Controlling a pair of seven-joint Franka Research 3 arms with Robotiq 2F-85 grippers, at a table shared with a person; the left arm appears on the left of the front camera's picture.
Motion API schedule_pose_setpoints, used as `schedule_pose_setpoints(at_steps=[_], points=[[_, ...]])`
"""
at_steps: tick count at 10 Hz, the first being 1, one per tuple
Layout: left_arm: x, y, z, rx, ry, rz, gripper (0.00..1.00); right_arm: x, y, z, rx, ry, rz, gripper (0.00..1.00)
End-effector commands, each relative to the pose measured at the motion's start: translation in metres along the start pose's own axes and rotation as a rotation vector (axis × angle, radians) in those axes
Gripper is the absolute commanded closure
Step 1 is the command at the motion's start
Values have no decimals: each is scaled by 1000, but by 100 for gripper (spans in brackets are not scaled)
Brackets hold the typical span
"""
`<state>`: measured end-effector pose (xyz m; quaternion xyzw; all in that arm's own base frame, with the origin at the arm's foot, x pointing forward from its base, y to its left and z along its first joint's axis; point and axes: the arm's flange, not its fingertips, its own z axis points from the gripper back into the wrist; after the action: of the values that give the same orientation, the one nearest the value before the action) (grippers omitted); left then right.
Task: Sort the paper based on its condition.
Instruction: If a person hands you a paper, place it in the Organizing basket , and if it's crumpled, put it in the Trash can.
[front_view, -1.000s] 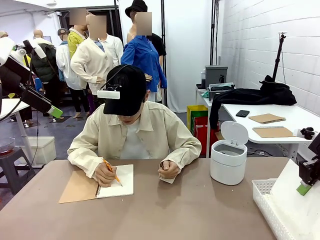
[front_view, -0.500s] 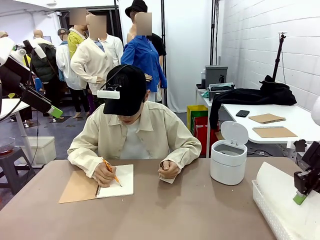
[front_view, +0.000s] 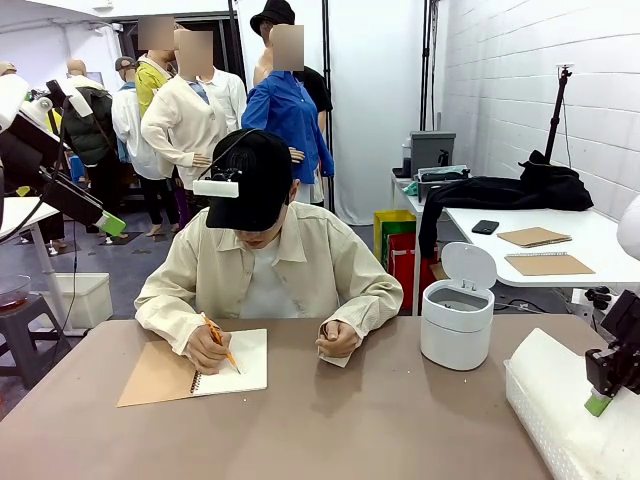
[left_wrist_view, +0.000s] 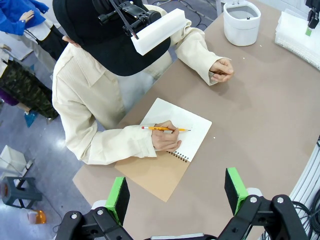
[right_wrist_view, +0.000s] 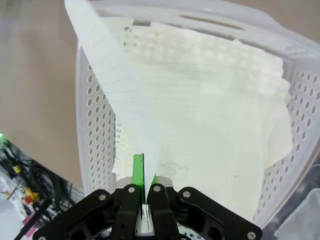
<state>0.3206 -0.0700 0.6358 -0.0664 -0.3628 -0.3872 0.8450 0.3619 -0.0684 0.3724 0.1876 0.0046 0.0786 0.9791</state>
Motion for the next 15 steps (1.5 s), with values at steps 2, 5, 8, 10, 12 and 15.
schedule_pose_setpoints(at_steps=[2, 5, 8, 10, 12, 15], points=[[0, 1, 1, 3, 0, -6, 0, -4, 2, 1, 34, 51, -115, 100], [0, 1, 1, 3, 0, -6, 0, -8, 0, 5, 10, 91, -211, 100], [0, 1, 1, 3, 0, -6, 0, -8, 0, 10, -17, 125, -267, 96], [0, 1, 1, 3, 0, -6, 0, -8, -1, 13, -82, 141, -264, 59], [0, 1, 1, 3, 0, -6, 0, -10, -6, 20, -137, 164, -265, 22], [0, 1, 1, 3, 0, -6, 0, -12, -10, 41, -294, 172, -267, 0]])
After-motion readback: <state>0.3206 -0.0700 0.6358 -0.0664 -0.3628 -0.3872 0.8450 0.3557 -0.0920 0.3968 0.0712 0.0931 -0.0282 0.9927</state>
